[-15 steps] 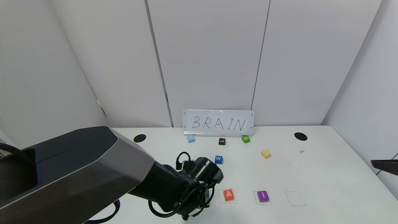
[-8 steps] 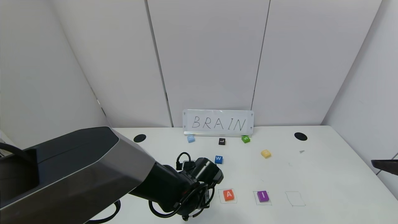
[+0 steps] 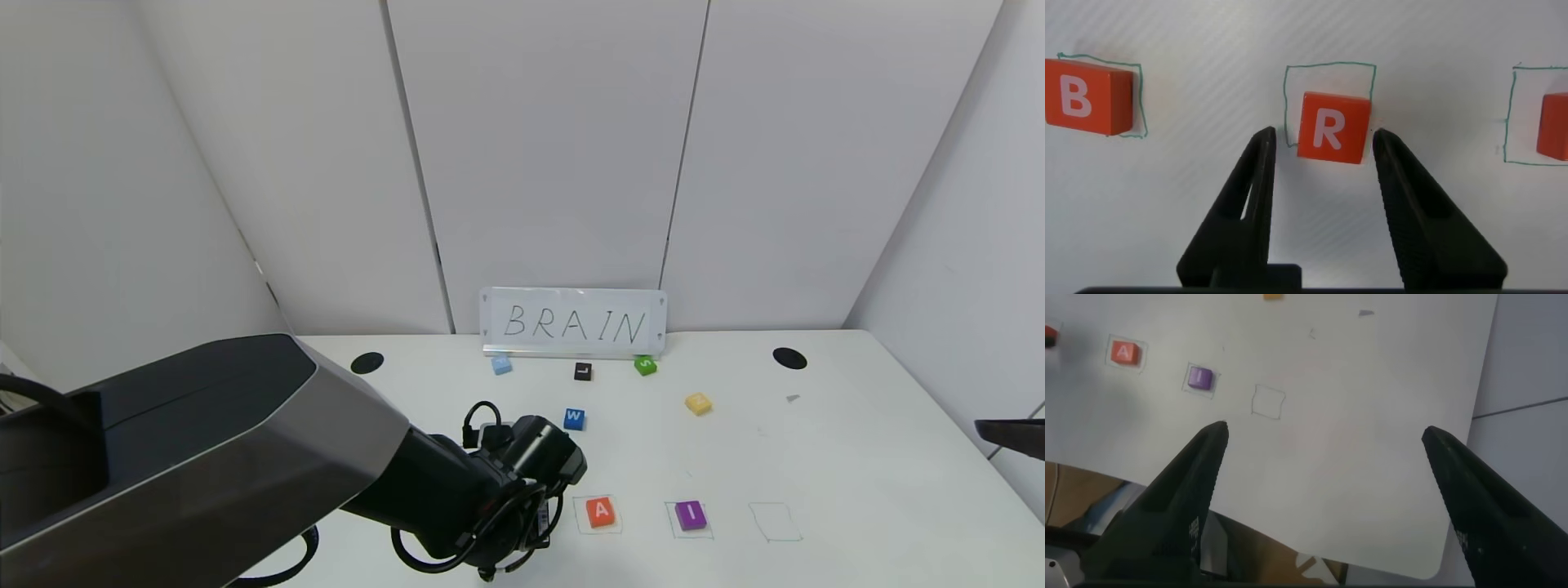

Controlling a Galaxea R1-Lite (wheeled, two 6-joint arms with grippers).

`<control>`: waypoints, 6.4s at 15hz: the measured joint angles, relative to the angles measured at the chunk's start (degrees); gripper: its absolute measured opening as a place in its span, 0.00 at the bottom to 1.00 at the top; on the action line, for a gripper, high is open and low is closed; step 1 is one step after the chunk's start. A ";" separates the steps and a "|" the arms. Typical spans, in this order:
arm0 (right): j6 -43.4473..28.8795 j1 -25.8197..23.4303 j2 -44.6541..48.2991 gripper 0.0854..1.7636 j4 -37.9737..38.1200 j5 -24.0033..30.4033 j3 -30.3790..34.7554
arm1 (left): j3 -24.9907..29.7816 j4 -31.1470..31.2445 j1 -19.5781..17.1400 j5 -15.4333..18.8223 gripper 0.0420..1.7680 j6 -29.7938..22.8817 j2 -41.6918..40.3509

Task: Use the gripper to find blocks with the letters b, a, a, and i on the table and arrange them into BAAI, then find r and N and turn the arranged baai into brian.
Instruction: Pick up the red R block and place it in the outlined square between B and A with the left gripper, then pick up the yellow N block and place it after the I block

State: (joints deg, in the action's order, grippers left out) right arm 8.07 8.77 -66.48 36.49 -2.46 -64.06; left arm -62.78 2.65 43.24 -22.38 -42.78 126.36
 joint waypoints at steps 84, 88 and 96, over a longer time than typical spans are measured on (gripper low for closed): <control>-56.32 10.80 -42.34 0.97 4.67 -9.03 -31.13 | -3.93 14.30 -25.05 9.12 0.97 36.49 -43.67; -59.69 9.58 -49.85 0.97 9.44 -9.03 -39.16 | -3.93 14.30 -25.36 9.12 0.97 36.86 -43.64; -66.10 6.52 -64.01 0.97 11.70 -8.95 -50.08 | -3.78 14.32 -25.31 9.14 0.97 36.90 -43.67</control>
State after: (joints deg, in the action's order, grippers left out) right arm -58.03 15.29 -130.49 48.19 -11.41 -114.14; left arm -66.56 16.97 17.93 -13.24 -5.88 82.69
